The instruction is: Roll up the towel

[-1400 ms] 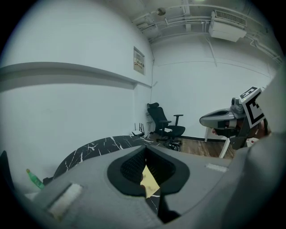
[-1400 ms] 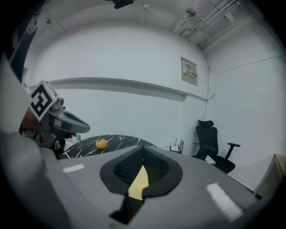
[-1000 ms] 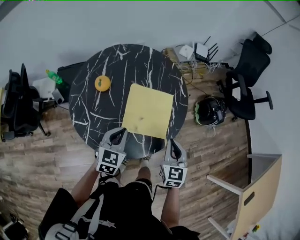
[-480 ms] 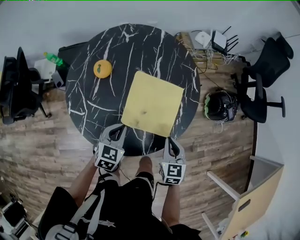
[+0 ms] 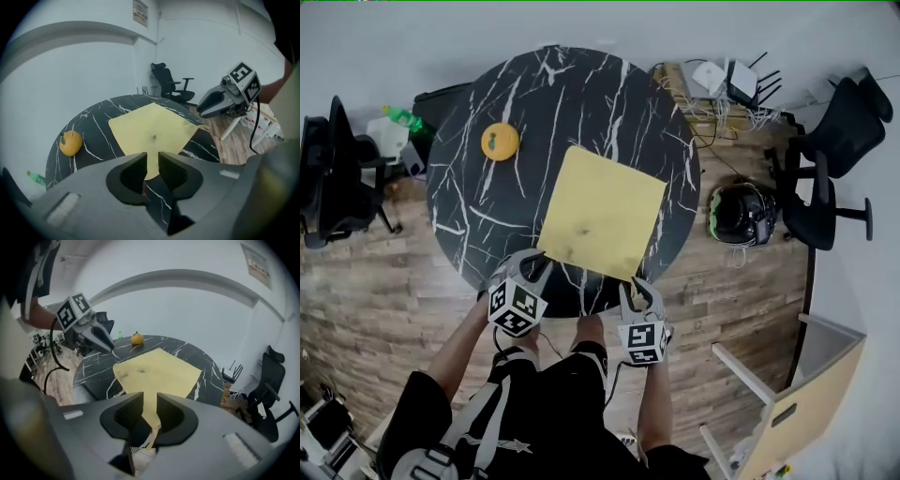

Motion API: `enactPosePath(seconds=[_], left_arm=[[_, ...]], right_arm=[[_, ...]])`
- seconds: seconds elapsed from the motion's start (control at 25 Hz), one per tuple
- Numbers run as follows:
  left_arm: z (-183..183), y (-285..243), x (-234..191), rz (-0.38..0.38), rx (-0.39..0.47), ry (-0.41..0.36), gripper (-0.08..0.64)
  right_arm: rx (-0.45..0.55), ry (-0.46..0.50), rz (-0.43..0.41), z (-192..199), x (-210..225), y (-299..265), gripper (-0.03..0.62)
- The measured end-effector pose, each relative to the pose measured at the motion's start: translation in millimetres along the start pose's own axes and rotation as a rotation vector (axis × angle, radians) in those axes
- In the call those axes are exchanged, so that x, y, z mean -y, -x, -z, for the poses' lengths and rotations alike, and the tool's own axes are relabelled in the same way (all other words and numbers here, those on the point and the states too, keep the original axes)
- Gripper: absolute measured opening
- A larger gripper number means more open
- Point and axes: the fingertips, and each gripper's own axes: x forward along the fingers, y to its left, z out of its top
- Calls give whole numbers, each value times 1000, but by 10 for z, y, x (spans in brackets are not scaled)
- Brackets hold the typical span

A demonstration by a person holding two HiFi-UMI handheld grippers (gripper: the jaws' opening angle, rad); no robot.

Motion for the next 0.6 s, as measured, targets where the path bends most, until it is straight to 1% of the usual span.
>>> enactPosePath(seconds=[0.16, 0.28, 0.4, 0.6], left_arm=[[114, -82, 62, 72, -90, -197, 132], [245, -168, 86, 134, -171, -302, 140], [348, -257, 44, 163, -228, -357, 140], [448, -379, 54, 219, -296, -410, 140]], right_arm=[[-79, 148, -98, 140, -85, -103, 124], [-131, 239, -176, 234, -138, -159, 154], [-182, 283, -255, 323, -196, -217, 190], [-239, 309, -336, 445, -227, -307, 190]])
